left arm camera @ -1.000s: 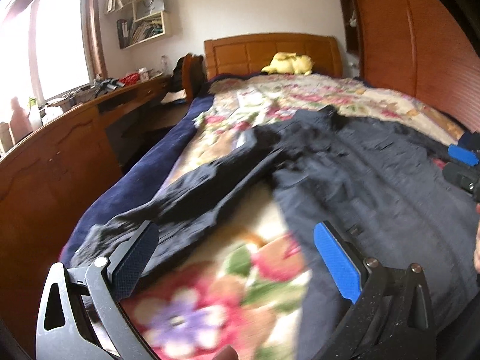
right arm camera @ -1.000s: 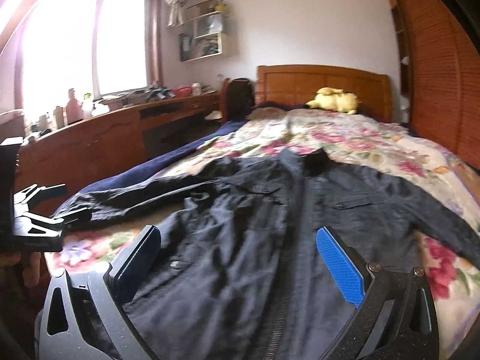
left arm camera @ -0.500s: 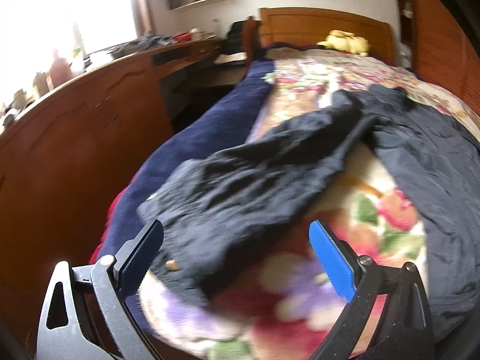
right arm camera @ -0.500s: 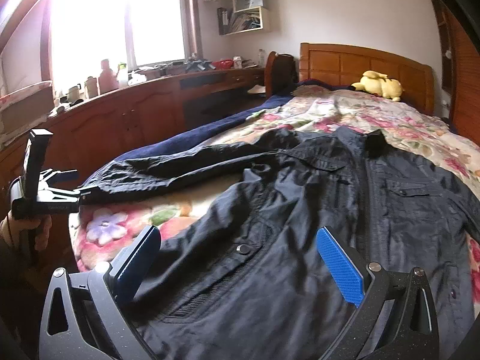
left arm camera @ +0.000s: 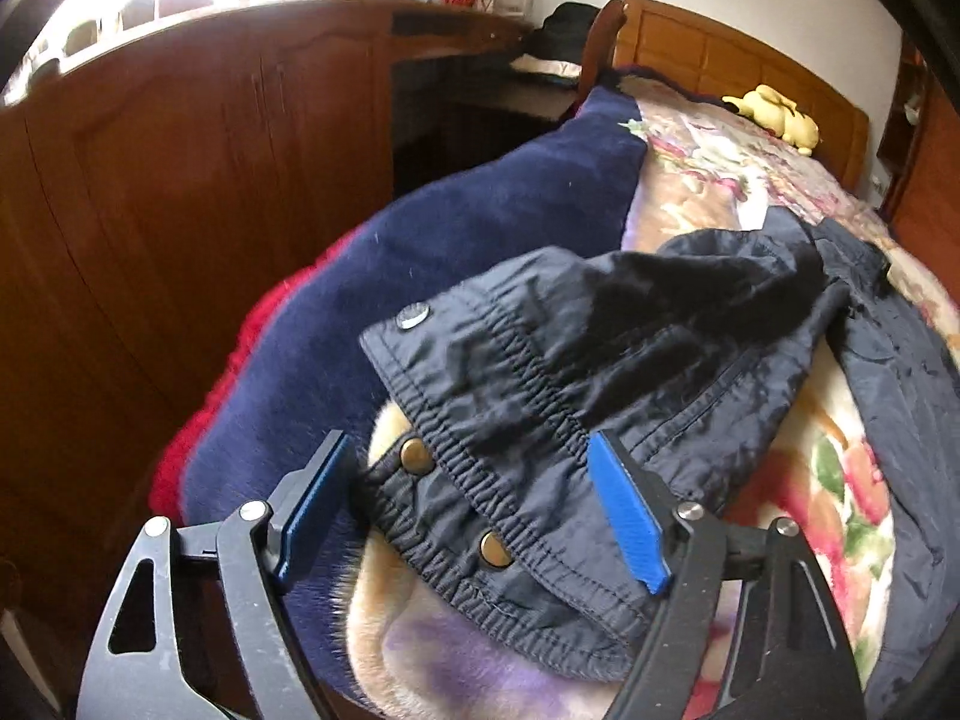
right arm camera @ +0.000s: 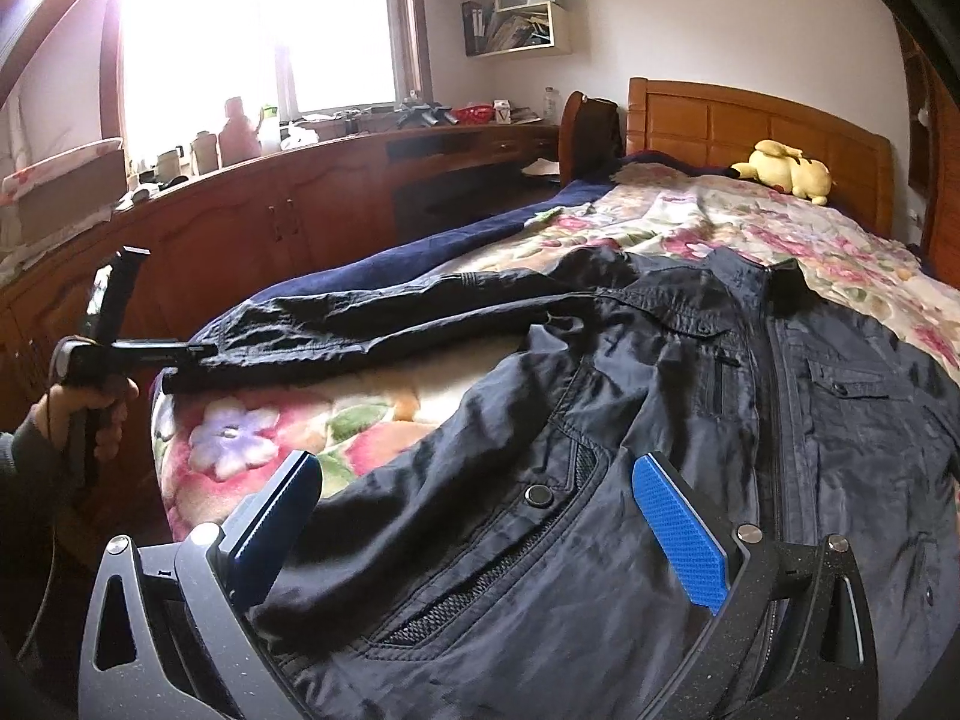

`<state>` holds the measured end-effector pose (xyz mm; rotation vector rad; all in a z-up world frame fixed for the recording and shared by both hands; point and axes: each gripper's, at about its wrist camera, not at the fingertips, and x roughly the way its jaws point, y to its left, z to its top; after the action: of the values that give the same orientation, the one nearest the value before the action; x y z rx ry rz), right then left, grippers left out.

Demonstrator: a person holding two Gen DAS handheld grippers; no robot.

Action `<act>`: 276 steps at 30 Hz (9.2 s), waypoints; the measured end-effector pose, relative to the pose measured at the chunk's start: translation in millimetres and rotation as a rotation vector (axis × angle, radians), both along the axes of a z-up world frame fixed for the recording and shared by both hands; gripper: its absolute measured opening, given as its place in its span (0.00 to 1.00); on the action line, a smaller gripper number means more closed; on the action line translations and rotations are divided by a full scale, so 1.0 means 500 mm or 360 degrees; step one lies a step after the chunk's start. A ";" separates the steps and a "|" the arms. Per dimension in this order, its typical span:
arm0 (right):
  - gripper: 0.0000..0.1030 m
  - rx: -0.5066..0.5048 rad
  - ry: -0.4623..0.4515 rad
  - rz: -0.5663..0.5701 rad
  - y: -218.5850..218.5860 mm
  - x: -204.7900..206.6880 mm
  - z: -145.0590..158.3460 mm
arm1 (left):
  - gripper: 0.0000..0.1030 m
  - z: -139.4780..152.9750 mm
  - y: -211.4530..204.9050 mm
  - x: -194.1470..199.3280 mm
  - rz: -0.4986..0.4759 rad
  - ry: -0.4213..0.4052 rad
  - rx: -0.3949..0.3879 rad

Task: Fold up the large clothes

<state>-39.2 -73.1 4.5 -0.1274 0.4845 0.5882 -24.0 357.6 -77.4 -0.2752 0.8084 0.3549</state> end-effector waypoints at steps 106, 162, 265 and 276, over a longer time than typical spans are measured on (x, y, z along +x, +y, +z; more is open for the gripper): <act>0.93 -0.0222 -0.0066 -0.0535 -0.256 0.164 0.113 | 0.53 0.234 -0.584 0.204 -0.1028 -0.0532 0.0069; 0.10 -0.0273 0.0124 -0.0797 -0.284 0.457 0.081 | 0.61 0.176 -0.422 0.214 -0.0954 -0.0507 -0.0030; 0.10 -0.0013 0.0050 -0.1430 -0.699 0.070 0.108 | 0.72 0.212 -0.675 0.176 -0.1159 -0.0537 0.0150; 0.09 -0.0081 -0.0105 -0.1031 -0.492 0.156 0.206 | 0.72 0.213 -0.624 0.176 -0.1081 -0.0536 0.0188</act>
<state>38.8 -318.9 107.5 -0.0327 0.4451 -0.0624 64.1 45.8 29.1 0.0602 0.5046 -0.2783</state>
